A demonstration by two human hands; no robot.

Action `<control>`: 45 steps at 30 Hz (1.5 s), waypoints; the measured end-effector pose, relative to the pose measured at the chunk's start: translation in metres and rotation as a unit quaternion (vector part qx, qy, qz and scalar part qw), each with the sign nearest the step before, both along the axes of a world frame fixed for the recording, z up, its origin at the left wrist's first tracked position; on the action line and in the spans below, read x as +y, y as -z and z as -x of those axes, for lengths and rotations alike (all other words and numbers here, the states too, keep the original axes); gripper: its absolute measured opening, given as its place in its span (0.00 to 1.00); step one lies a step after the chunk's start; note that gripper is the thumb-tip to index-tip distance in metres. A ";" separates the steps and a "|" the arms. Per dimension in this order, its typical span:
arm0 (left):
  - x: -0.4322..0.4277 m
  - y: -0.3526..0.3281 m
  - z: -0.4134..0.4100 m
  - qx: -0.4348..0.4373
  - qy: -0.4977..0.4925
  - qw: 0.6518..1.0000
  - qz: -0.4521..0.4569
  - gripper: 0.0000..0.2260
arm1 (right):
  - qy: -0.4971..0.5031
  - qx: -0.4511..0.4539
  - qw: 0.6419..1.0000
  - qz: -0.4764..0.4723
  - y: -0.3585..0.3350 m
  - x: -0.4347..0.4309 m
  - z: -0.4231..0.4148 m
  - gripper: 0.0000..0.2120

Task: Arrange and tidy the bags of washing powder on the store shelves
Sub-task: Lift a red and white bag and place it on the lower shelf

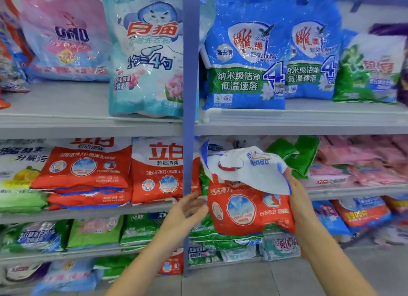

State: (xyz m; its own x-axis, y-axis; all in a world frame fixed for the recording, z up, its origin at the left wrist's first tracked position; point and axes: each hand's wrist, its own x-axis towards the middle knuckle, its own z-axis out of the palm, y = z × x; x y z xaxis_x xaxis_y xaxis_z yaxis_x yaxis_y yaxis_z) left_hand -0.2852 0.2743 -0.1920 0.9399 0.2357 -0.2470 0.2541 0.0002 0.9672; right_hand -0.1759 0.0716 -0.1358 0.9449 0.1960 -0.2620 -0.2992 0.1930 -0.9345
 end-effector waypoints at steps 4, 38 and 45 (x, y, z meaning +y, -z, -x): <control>-0.013 -0.007 -0.010 0.016 0.021 0.974 0.226 0.50 | -0.073 0.077 0.988 -0.115 0.006 0.006 0.021 0.21; 0.090 -0.010 0.093 -0.034 -0.031 0.988 0.149 0.51 | -0.060 -0.141 0.988 -0.007 0.015 0.063 0.037 0.10; 0.153 -0.005 0.115 -0.051 -0.223 0.956 0.183 0.27 | -0.057 -0.135 0.988 0.059 0.039 0.077 0.030 0.09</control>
